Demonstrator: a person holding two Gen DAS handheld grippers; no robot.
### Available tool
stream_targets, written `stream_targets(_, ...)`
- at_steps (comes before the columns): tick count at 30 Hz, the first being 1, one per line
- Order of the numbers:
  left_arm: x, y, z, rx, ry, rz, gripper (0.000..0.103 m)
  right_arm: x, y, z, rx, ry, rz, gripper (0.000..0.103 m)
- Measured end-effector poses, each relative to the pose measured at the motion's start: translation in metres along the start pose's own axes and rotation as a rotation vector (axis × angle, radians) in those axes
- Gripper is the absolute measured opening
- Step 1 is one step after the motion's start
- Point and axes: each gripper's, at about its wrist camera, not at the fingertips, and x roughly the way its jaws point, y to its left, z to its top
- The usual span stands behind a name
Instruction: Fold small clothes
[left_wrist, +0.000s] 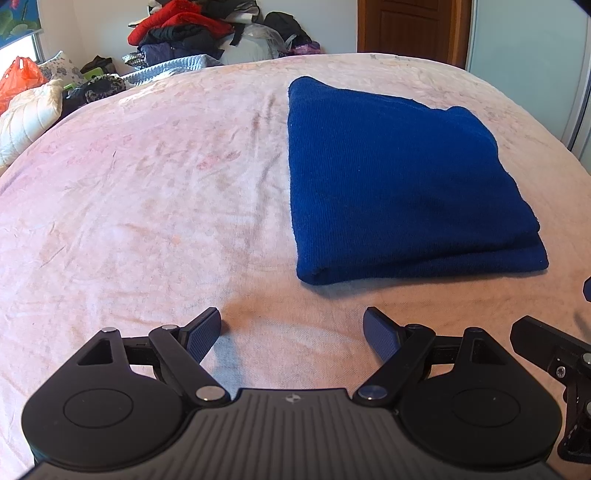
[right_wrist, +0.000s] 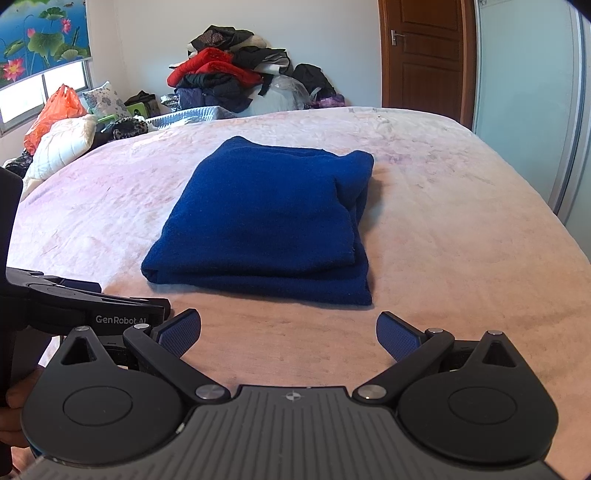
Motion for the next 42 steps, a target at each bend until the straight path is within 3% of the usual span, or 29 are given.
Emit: stream_targets(42, 0.0009, -0.003, -0.0005, 0.03, -0.022, -0.006, 0.085, 0.0053, -0.0023, -0.0008, 0.012, 0.013, 0.009, 0.102)
